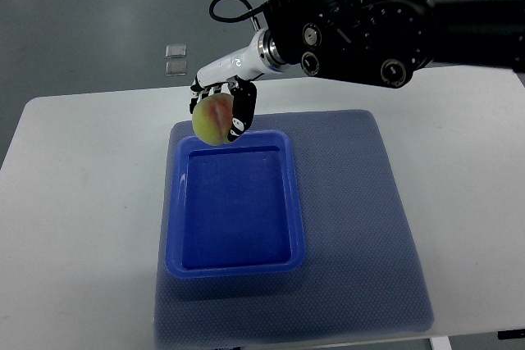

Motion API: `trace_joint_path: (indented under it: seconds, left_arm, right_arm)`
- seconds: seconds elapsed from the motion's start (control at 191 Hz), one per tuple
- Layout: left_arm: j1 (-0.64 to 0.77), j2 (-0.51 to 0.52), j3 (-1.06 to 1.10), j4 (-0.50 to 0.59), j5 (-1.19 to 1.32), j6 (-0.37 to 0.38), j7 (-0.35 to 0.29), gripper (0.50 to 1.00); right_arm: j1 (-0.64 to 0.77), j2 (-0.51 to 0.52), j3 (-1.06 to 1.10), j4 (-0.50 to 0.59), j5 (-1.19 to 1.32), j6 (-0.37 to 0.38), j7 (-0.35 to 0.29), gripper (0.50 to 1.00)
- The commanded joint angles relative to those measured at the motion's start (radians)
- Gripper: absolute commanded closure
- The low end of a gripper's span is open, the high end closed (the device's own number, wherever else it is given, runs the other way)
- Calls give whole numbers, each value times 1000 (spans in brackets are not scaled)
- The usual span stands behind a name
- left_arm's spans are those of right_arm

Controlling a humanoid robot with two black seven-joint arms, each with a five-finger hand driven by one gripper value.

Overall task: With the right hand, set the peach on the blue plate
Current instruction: 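Lift the peach with the right hand and carry it over the tray, then lower the peach into the blue tray with the right hand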

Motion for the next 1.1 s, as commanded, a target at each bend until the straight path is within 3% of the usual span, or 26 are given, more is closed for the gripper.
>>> trace_joint_path:
  seconds: [0.0, 0.163, 0.519, 1.096]
  left_arm:
    - [-1, 0, 0, 0, 0, -1, 0, 500]
    - [-1, 0, 0, 1, -2, -1, 0, 500]
    - [-1, 0, 0, 0, 0, -1, 0, 500]
    - [-1, 0, 0, 3, -2, -1, 0, 500]
  right_arm:
    - [-84, 14, 1, -87, -8, -4, 0, 1000]
    - [-190, 14, 7, -173, -8, -22, 0, 1000]
    - [-292, 14, 135, -170, 3, -54, 3, 1000]
    - [-383, 14, 149, -46, -13, -38, 11, 969]
